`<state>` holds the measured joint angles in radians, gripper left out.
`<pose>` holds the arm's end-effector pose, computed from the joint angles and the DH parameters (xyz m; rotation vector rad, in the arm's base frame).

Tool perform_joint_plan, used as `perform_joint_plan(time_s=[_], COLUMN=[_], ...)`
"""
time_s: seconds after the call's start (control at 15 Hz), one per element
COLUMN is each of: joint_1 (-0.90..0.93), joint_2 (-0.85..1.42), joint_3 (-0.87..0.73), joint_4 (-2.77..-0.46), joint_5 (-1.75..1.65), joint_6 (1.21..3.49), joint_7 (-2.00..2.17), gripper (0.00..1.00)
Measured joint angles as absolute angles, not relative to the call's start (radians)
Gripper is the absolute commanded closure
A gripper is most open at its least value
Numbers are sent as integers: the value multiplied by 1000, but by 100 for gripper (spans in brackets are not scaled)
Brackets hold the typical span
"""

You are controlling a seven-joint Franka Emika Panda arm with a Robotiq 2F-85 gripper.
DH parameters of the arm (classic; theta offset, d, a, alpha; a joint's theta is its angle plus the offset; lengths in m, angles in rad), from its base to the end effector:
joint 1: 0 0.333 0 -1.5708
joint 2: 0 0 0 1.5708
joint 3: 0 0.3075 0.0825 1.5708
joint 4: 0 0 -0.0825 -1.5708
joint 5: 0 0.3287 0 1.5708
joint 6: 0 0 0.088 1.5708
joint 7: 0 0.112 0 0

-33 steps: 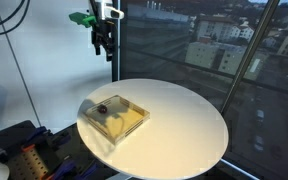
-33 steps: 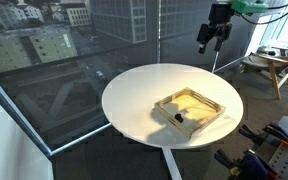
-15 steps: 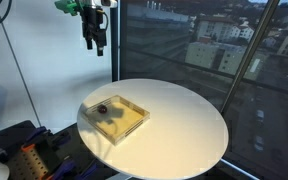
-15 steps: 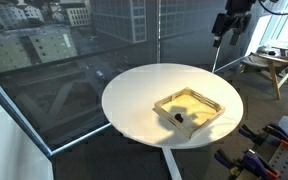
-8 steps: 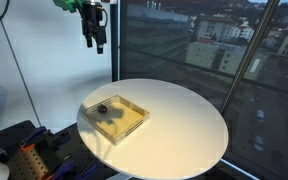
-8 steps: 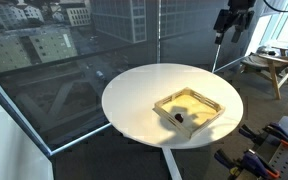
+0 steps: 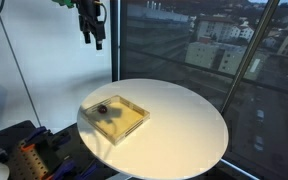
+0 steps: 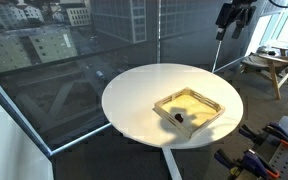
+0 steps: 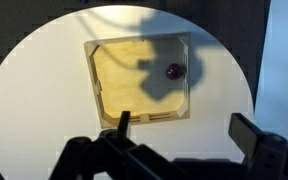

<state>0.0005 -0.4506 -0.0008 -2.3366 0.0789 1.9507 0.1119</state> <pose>0.3736 0.0055 0.5164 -3.0548 0.2127 -0.0925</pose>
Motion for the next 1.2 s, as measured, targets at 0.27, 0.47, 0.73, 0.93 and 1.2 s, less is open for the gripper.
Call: perform_joint_plan(time_s=[0.27, 0.47, 0.73, 0.93, 1.2], joint_1=[8, 17, 27, 29, 30], joint_2=[-458, -458, -458, -458, -458], joint_3=[-1, -1, -1, -1, -1], joint_4=[-2337, -2337, -2337, -2337, -2337], joint_5=[106, 117, 118, 118, 118], joint_6=[1948, 1947, 1947, 1947, 1947], joint_7=[69, 49, 35, 34, 34], gripper=[0, 0, 0, 0, 0])
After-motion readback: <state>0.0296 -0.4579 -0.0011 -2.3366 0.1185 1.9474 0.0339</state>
